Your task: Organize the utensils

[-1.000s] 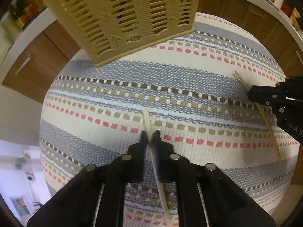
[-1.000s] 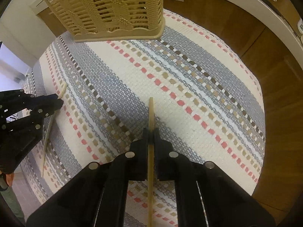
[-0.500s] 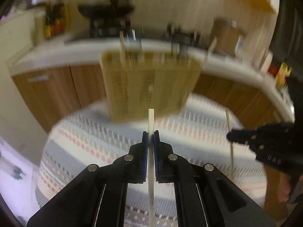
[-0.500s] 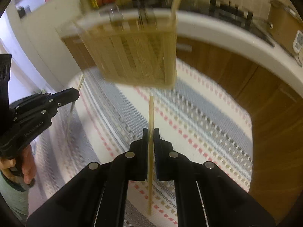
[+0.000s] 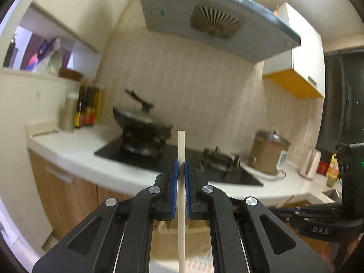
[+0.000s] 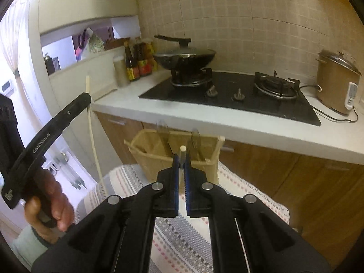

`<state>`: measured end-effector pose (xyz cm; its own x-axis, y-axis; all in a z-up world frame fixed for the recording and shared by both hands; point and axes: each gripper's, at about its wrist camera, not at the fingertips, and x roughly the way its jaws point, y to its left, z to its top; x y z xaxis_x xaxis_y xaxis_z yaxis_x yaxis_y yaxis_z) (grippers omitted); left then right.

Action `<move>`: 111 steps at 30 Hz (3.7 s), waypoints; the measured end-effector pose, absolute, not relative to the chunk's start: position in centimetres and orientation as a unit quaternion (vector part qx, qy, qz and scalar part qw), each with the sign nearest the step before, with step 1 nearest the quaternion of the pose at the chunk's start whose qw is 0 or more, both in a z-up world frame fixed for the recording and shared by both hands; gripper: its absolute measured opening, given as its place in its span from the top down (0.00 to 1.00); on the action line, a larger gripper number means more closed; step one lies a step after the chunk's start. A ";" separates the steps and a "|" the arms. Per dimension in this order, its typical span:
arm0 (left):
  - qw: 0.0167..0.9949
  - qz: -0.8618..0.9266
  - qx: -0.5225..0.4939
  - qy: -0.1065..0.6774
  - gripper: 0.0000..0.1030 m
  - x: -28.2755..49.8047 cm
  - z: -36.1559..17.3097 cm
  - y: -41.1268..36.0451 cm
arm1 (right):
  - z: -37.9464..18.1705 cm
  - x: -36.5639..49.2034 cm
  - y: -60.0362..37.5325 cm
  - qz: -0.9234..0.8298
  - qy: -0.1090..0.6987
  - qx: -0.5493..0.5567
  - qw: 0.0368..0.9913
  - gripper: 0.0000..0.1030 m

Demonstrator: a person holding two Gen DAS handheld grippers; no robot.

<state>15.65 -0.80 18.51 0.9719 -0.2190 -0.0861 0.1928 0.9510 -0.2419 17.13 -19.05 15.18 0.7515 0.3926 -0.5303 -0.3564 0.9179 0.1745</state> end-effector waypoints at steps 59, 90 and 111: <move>0.988 -0.076 -0.117 0.061 0.43 16.2 14.6 5.9 | 12.8 19.3 -17.2 0.209 0.343 0.033 0.915 0.62; 0.996 0.051 0.003 0.068 0.20 4.2 3.7 -2.8 | 2.2 5.3 -19.0 0.059 0.088 0.027 0.994 0.16; 0.993 0.044 -0.007 0.113 0.07 5.8 1.9 -2.7 | 1.1 4.9 -18.7 0.023 0.074 -0.006 0.997 0.08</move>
